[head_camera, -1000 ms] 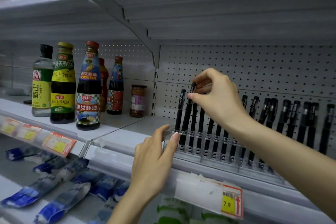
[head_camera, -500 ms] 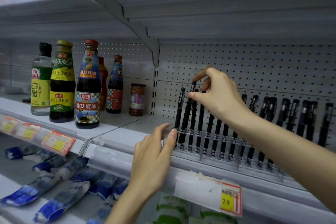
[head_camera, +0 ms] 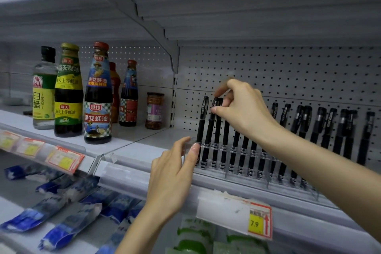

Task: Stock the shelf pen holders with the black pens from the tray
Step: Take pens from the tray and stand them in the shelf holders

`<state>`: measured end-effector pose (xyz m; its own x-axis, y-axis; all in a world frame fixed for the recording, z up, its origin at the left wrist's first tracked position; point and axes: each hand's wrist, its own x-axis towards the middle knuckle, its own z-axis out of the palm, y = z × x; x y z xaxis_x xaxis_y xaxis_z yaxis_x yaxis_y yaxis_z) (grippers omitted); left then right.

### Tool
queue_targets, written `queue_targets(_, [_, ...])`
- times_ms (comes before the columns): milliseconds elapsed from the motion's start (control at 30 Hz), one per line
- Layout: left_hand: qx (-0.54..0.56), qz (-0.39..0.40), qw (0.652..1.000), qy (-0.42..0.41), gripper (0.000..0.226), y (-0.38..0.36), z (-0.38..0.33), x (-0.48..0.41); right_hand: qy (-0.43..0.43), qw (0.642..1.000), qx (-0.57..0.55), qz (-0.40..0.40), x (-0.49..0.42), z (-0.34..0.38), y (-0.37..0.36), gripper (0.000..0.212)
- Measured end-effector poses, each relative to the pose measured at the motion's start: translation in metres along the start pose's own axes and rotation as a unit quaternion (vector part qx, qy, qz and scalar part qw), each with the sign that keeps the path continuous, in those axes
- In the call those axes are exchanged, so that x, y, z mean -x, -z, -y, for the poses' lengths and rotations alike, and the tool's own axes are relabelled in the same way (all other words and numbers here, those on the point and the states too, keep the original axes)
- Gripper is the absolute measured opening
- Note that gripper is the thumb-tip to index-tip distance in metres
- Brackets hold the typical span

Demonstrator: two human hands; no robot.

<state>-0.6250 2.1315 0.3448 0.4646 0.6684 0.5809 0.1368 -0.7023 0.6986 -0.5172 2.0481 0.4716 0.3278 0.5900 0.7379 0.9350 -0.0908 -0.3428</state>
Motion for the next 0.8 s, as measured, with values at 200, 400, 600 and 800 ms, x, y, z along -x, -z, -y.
queue_targets(200, [-0.003,-0.010,1.000,-0.028,0.072,0.002,0.001,0.006,-0.002,1.000,-0.023,0.007,0.017,0.004,0.014,0.024])
queue_targets(400, [-0.015,-0.112,0.984,-0.135,0.056,0.010,-0.009,0.048,0.008,0.996,-0.050,0.072,0.082,0.001,0.033,0.023])
queue_targets(600, [-0.014,0.025,0.986,-0.162,0.043,-0.019,-0.010,0.155,-0.023,0.985,-0.066,0.158,0.181,-0.025,0.036,0.022])
queue_targets(800, [-0.025,0.179,0.982,-0.061,0.049,-0.052,0.017,0.229,-0.096,0.965,-0.048,0.240,0.269,-0.066,0.022,0.016])
